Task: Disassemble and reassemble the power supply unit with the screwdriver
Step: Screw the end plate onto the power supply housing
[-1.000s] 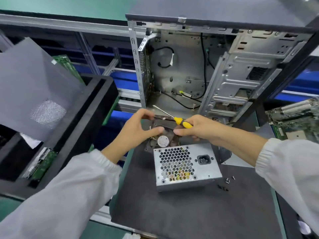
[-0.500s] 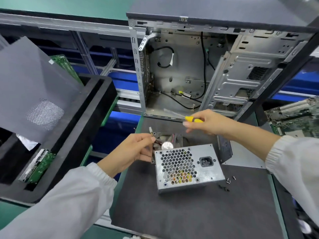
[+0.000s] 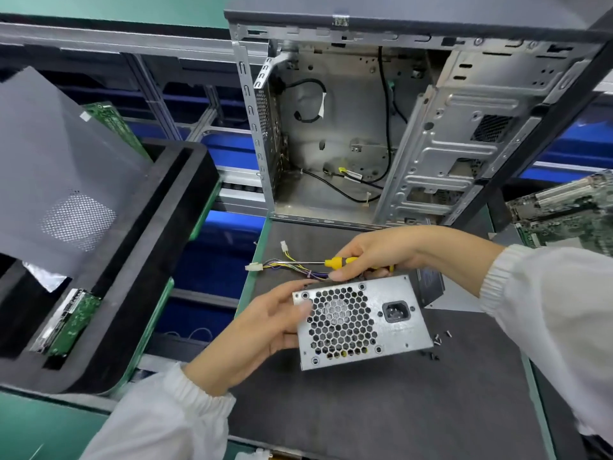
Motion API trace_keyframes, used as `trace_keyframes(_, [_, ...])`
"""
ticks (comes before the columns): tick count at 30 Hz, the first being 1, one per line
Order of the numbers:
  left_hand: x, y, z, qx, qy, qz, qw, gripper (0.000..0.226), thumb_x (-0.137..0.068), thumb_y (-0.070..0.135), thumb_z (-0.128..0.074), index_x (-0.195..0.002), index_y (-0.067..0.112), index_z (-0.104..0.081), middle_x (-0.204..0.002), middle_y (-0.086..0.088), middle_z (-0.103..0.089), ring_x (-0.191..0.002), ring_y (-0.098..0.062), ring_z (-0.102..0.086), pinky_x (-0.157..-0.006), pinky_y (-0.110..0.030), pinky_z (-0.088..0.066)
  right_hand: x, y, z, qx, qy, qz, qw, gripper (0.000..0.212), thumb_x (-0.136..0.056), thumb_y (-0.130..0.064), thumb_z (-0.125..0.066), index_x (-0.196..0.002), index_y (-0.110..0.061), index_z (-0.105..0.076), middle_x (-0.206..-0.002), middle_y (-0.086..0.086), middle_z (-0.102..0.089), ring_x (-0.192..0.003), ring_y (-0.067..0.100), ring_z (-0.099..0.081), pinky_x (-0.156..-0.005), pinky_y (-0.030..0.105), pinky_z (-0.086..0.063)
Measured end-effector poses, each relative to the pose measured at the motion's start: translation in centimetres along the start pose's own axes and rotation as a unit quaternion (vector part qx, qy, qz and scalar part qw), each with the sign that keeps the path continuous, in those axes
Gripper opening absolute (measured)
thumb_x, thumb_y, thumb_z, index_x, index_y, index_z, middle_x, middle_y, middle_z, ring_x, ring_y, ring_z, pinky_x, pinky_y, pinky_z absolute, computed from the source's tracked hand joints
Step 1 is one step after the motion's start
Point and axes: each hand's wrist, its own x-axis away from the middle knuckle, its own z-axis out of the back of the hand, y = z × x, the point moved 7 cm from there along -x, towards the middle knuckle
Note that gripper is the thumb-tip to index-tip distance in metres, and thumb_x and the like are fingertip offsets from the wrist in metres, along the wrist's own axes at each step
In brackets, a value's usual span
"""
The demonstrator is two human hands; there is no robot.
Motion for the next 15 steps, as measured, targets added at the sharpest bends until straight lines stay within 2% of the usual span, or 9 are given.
trace_keyframes(2, [0.4,-0.1,0.0,-0.021,0.017,-0.025,0.999,0.044,-0.091,0.015,-0.066,-0.133,0.013,-0.054,-0.125,-0.014,-0.066,-0.111,-0.03,-0.066,-0.082,-0.032,-0.056,0.3,-0.2,-0.2,0.028,-0.015,0.023,0.999,0.035,-0.085,-0.051,-0.061,-0.092,-0.018,-0.068,-0.081,0.009,-0.052,-0.049,0.011,-0.029,-0.048,0.026,-0.019])
trace_keyframes(4, [0.7,-0.1,0.1,-0.032,0.039,-0.042,0.998,0.04,-0.089,0.011,-0.068,-0.128,0.01,-0.056,-0.121,-0.013,-0.068,-0.104,-0.027,-0.068,-0.079,-0.029,-0.056,0.6,-0.4,-0.2,0.058,-0.027,0.043,0.997,0.049,-0.082,-0.057,-0.061,-0.105,-0.014,-0.067,-0.081,0.008,-0.051,-0.054,0.015,-0.03,-0.049,0.025,-0.022])
trace_keyframes(6, [0.8,-0.1,0.2,-0.048,0.06,-0.053,0.996,0.039,-0.086,0.012,-0.07,-0.123,0.005,-0.058,-0.115,-0.015,-0.07,-0.099,-0.026,-0.069,-0.078,-0.028,-0.055,0.7,-0.7,-0.4,0.081,-0.047,0.054,0.994,0.043,-0.081,-0.049,-0.067,-0.108,-0.016,-0.066,-0.081,0.005,-0.052,-0.064,0.026,-0.032,-0.047,0.02,-0.025])
trace_keyframes(9, [0.8,-0.2,0.8,-0.05,0.083,-0.066,0.993,0.04,-0.081,0.012,-0.071,-0.119,0.002,-0.061,-0.111,-0.017,-0.071,-0.099,-0.028,-0.07,-0.083,-0.03,-0.055,0.7,-0.9,-0.4,0.099,-0.052,0.05,0.992,0.03,-0.08,-0.036,-0.073,-0.107,-0.024,-0.068,-0.083,0.007,-0.055,-0.071,0.03,-0.034,-0.046,0.017,-0.029])
trace_keyframes(11, [0.7,-0.1,0.9,-0.042,0.086,-0.062,0.993,0.042,-0.079,0.011,-0.072,-0.119,0.003,-0.062,-0.112,-0.018,-0.071,-0.099,-0.03,-0.07,-0.083,-0.031,-0.056,0.7,-0.9,-0.2,0.101,-0.051,0.044,0.993,0.029,-0.079,-0.035,-0.074,-0.106,-0.025,-0.069,-0.082,0.007,-0.056,-0.07,0.031,-0.033,-0.045,0.018,-0.03])
trace_keyframes(15, [0.4,-0.1,1.0,0.007,0.078,-0.035,0.996,0.048,-0.076,0.005,-0.073,-0.121,0.0,-0.06,-0.112,-0.021,-0.07,-0.092,-0.025,-0.071,-0.071,-0.024,-0.056,0.7,-1.2,0.0,0.113,-0.036,0.042,0.992,0.032,-0.075,-0.038,-0.077,-0.099,-0.018,-0.072,-0.076,0.004,-0.058,-0.067,0.03,-0.034,-0.044,0.018,-0.03])
